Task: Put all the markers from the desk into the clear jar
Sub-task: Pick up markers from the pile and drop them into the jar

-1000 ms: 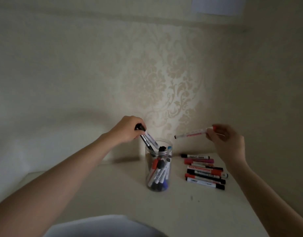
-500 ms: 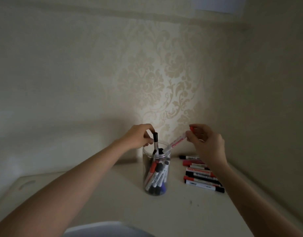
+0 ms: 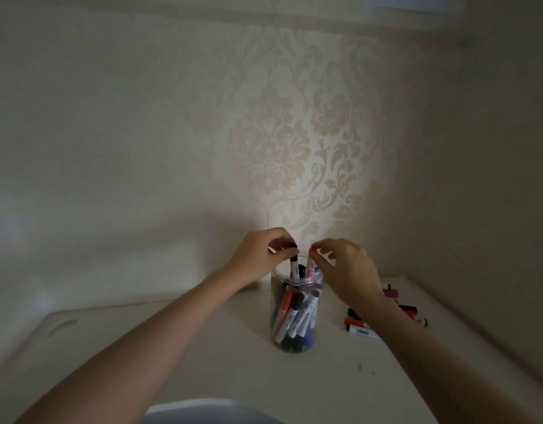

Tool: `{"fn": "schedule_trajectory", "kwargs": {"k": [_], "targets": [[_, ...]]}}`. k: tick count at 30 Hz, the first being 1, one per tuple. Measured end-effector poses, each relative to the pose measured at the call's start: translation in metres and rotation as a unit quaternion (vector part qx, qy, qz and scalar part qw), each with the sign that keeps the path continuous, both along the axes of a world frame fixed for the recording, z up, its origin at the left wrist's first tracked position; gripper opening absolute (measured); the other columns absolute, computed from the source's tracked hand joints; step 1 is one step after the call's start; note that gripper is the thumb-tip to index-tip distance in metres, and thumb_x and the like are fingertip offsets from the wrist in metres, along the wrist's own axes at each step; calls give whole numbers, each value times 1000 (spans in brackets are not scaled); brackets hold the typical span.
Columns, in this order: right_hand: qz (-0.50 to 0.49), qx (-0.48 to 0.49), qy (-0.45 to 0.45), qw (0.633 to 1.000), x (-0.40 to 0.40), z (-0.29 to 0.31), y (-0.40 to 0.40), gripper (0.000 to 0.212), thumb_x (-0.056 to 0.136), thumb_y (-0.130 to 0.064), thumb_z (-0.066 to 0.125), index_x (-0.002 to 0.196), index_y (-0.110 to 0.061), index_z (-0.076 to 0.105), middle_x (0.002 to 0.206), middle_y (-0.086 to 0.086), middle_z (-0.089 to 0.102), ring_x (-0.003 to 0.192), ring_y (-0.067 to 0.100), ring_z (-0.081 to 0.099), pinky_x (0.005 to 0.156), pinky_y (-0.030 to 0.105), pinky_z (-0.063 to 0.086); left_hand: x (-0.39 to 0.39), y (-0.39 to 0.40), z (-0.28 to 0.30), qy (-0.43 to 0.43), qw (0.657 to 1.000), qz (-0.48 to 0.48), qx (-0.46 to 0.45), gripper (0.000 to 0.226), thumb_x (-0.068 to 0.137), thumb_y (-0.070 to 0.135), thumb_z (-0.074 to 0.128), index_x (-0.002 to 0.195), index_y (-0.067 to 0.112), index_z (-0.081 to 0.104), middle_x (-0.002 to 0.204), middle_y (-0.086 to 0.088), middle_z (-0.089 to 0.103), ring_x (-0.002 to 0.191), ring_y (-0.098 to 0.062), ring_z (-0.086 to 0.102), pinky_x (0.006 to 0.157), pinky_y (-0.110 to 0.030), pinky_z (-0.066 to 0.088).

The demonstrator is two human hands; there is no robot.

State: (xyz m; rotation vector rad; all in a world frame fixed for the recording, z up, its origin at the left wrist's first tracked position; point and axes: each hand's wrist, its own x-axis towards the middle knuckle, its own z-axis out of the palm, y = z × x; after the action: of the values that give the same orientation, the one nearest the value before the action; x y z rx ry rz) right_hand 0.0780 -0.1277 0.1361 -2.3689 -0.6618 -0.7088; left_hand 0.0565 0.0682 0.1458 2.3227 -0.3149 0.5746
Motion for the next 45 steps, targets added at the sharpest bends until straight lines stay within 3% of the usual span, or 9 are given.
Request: {"fn": "schedule_trajectory", "kwargs": {"k": [7,12,20,23,27,31,33,38,45], "targets": [[-55,-141,-15,988,5,-11,0,31,93,-44,47,98,-27,72,110,-3,63,101,18,55,91,39,42,10,7,3,-21,984,95,-151,12,87,16,76,98,12,73,88,-1,78,79,-9,72,71,-8,49],[23,27,5,999,9,-7,-2,23,83,-42,66,94,-23,72,100,-5,65,82,7,58,75,23,50,13,5,6,-26,977,72,-200,8,85,9,77,83,6,71,88,-5,79,84,-17,76,80,-22,55],[-30,124,50,991,11,-27,-33,26,91,-34,57,88,-14,73,85,-5,67,69,6,63,60,8,42,11,-8,-9,61,995,20,77,22,90,31,73,93,12,82,100,0,79,97,-16,71,92,-33,52],[-68,125,58,988,12,-48,-63,21,89,-30,60,79,-15,71,69,-9,63,64,7,64,52,7,37,2,-18,-1,40,998,11,39,30,98,36,60,98,15,81,104,-1,78,95,-17,70,86,-30,51],[-141,72,124,980,20,-83,-121,11,85,-24,63,91,-20,71,93,3,73,83,21,68,70,28,50,-13,-48,12,-38,999,-32,-13,22,99,31,59,104,18,76,102,7,75,95,-6,68,87,-21,52],[-160,-2,193,968,15,-111,-160,23,83,-22,66,106,-26,66,110,7,66,93,26,64,79,37,53,-15,-102,-5,38,985,-171,0,13,95,21,66,106,19,72,96,13,71,84,11,63,81,-7,52],[-146,-31,202,968,9,-124,-170,32,84,-28,65,116,-24,62,117,7,63,101,26,62,86,40,52,-9,-125,-30,102,976,-192,22,18,95,19,66,112,15,70,104,5,72,88,6,65,84,-12,55],[-107,-74,216,968,6,-143,-181,30,93,-31,52,122,-25,57,120,4,62,105,24,60,86,37,50,17,-144,-118,206,969,-72,120,41,93,16,65,133,16,53,131,-8,57,122,-21,58,103,-29,47],[-82,-134,194,968,18,-153,-191,47,86,-49,55,130,-35,49,134,-13,49,118,14,51,94,33,41,36,-146,-142,184,972,-21,146,31,91,17,67,122,19,59,120,-3,58,109,-18,62,95,-27,51]]}}
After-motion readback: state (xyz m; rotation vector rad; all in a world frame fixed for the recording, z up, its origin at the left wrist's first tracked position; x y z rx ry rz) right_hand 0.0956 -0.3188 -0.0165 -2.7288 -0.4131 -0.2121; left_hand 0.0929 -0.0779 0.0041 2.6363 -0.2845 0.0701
